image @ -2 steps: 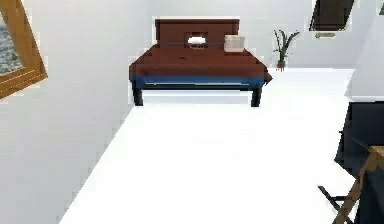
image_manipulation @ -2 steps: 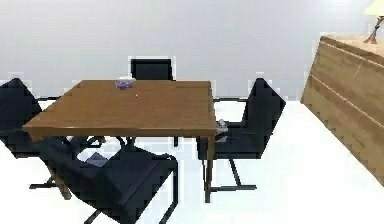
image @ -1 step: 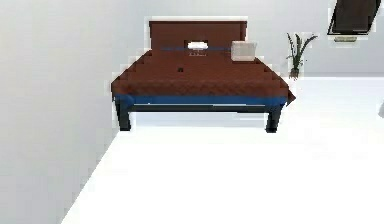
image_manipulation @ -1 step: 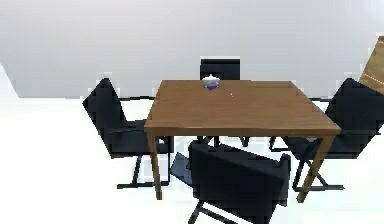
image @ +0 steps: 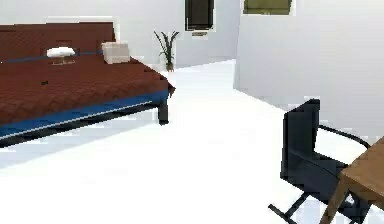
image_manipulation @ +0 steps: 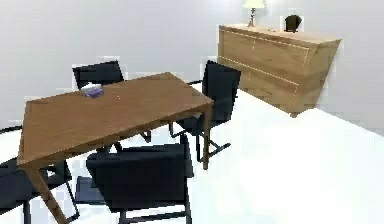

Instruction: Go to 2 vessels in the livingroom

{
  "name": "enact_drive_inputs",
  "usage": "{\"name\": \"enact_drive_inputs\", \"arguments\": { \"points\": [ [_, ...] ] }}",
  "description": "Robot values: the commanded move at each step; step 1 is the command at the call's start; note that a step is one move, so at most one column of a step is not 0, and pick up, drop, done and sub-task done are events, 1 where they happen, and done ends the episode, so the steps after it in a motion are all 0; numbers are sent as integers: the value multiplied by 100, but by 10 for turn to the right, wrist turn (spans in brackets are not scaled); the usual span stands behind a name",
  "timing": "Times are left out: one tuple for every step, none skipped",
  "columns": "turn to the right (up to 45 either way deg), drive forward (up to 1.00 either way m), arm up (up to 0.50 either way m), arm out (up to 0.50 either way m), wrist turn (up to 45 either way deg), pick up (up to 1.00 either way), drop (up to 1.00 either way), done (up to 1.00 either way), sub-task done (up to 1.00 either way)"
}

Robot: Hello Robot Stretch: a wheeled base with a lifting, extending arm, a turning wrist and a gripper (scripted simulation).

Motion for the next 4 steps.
{"name": "enact_drive_inputs", "arguments": {
  "points": [
    [0, 100, 0, 0, 0, 0, 0, 0, 0],
    [0, 45, 0, 0, 0, 0, 0, 0, 0],
    [450, 0, 0, 0, 0, 0, 0, 0, 0],
    [0, 15, 0, 0, 0, 0, 0, 0, 0]
  ]
}}
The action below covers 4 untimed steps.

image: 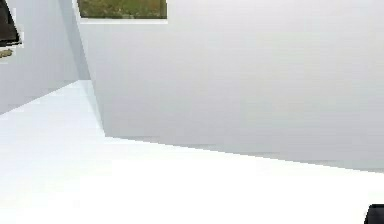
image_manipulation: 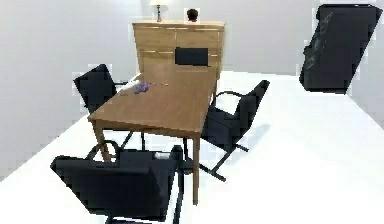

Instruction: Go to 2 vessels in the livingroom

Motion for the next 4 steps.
{"name": "enact_drive_inputs", "arguments": {
  "points": [
    [-210, 0, 0, 0, 0, 0, 0, 0, 0],
    [0, 50, 0, 0, 0, 0, 0, 0, 0],
    [-30, 0, 0, 0, 0, 0, 0, 0, 0],
    [0, 55, 0, 0, 0, 0, 0, 0, 0]
  ]
}}
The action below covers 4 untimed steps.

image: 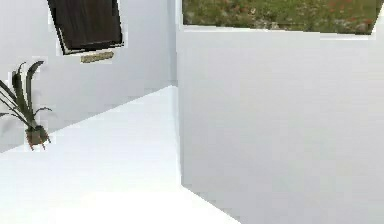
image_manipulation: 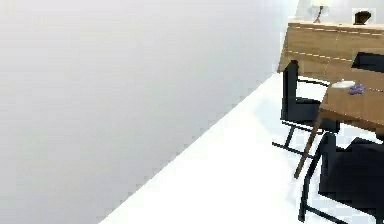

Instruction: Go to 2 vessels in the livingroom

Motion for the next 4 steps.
{"name": "enact_drive_inputs", "arguments": {
  "points": [
    [-360, 0, 0, 0, 0, 0, 0, 0, 0],
    [0, 100, 0, 0, 0, 0, 0, 0, 0],
    [-60, 0, 0, 0, 0, 0, 0, 0, 0],
    [0, 20, 0, 0, 0, 0, 0, 0, 0]
  ]
}}
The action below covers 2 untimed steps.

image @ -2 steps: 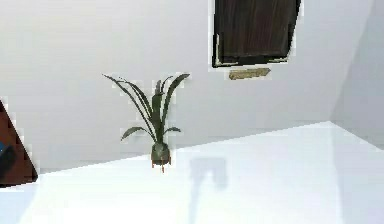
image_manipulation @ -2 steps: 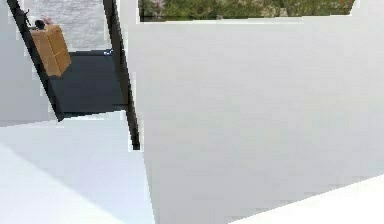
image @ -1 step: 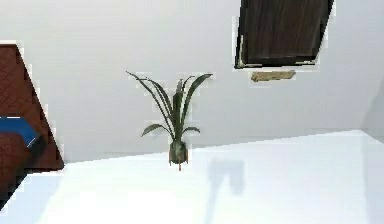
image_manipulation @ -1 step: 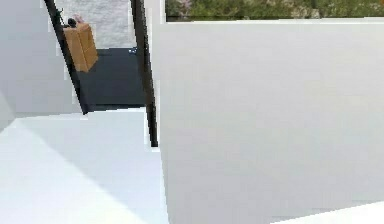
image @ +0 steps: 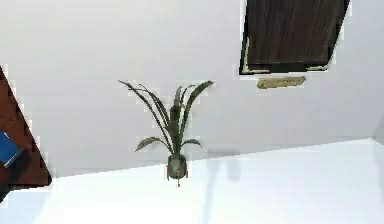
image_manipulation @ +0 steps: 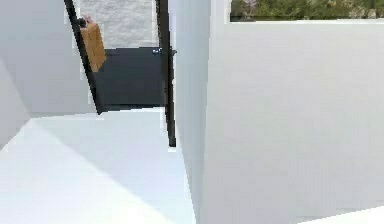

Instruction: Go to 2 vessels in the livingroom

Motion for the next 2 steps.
{"name": "enact_drive_inputs", "arguments": {
  "points": [
    [330, 0, 0, 0, 0, 0, 0, 0, 0],
    [0, 40, 0, 0, 0, 0, 0, 0, 0]
  ]
}}
